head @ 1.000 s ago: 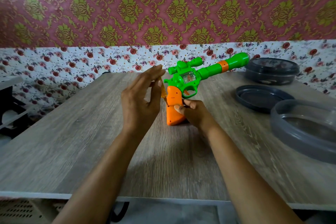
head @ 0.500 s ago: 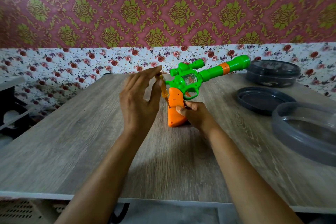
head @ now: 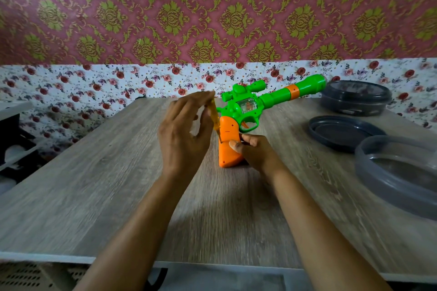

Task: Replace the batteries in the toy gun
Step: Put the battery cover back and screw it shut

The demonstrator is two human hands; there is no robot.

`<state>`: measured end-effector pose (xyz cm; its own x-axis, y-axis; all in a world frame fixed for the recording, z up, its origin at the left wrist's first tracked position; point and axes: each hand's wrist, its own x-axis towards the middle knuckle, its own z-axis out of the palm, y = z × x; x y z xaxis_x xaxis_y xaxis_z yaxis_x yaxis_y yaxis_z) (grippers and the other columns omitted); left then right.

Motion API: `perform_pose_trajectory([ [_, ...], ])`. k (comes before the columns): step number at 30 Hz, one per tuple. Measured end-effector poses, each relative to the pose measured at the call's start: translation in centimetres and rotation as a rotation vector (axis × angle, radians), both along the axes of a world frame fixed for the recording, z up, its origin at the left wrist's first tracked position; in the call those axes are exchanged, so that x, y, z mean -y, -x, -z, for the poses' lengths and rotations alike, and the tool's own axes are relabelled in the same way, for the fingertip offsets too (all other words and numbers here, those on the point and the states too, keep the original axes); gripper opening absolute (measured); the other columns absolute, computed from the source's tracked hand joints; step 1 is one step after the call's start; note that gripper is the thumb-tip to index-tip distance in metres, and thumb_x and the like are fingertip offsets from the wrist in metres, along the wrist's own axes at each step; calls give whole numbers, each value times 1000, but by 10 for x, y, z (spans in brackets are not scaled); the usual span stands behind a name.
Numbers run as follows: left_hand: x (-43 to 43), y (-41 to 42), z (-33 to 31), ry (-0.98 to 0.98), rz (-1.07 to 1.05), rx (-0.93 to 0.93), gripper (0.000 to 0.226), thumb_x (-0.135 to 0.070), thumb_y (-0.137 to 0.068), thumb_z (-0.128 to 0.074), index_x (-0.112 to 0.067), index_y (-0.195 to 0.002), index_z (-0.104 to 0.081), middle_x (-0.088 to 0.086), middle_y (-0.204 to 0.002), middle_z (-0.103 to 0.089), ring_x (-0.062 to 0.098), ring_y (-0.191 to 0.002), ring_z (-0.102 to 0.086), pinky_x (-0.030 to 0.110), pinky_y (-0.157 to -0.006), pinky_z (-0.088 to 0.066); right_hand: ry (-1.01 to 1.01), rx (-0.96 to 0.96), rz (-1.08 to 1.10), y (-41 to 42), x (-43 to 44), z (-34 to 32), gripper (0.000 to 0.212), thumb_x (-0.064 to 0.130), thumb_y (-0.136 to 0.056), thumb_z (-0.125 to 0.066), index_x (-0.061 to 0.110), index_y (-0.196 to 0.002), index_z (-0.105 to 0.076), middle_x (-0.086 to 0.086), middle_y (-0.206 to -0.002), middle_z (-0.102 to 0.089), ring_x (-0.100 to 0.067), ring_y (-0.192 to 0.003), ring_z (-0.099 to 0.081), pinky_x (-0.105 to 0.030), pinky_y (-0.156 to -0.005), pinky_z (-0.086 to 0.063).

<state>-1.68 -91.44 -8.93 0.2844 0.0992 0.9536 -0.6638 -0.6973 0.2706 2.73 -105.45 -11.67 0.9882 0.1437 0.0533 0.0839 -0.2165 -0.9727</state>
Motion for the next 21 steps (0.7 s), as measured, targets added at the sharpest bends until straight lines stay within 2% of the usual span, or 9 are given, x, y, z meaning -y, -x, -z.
perform_pose_trajectory([
  [3,0,-1,1,-21,17,5,28,-4,-86,-52,-7,-109,-68,0,-112,-64,18,-102,-62,40,-74,-56,-11,-13,-10,1,1,0,38,9,-91,-53,4,-128,-52,-16,-124,-57,-28,-114,-55,-38,-93,-47],
  [5,1,-2,2,-5,37,0,24,-7,-86,-54,-4,-105,-69,8,-114,-63,17,-102,-61,38,-74,-56,4,-5,-7,0,1,0,37,10,-91,-54,4,-128,-53,-16,-124,-58,-29,-115,-55,-42,-97,-46],
  [8,1,-1,1,16,16,-3,16,-13,-84,-63,-2,-95,-68,12,-103,-58,13,-89,-58,31,-67,-54,12,7,2,-1,0,1,35,11,-90,-56,5,-124,-56,-17,-123,-59,-29,-113,-56,-48,-100,-45],
  [11,0,-1,0,53,17,-21,14,-10,-84,-63,-1,-94,-66,6,-92,-57,12,-79,-58,30,-65,-53,16,2,7,0,0,0,34,11,-90,-56,5,-123,-57,-16,-122,-60,-29,-112,-57,-48,-99,-45],
  [15,0,2,-2,45,33,-29,24,-5,-85,-56,-1,-108,-65,-3,-101,-63,6,-91,-61,16,-79,-51,12,-8,1,0,-1,0,35,12,-90,-55,5,-124,-56,-14,-116,-61,-29,-113,-57,-48,-98,-46],
  [17,0,2,-2,19,42,-28,24,0,-85,-55,-2,-106,-67,-1,-107,-64,8,-98,-62,18,-83,-51,8,-22,1,0,0,0,36,12,-90,-55,5,-125,-55,-12,-114,-60,-29,-113,-56,-48,-97,-47],
  [19,1,1,-1,8,47,-27,24,-3,-86,-55,-3,-105,-69,3,-114,-63,9,-107,-60,19,-88,-50,8,-21,-1,0,0,0,36,12,-90,-55,6,-125,-55,-14,-120,-60,-30,-113,-57,-50,-97,-46],
  [21,2,0,0,9,35,-17,20,-7,-86,-59,-4,-102,-70,4,-115,-60,5,-109,-56,14,-89,-46,10,-19,-3,0,-1,0,36,13,-90,-55,6,-125,-55,-14,-120,-60,-29,-111,-57,-51,-97,-46],
])
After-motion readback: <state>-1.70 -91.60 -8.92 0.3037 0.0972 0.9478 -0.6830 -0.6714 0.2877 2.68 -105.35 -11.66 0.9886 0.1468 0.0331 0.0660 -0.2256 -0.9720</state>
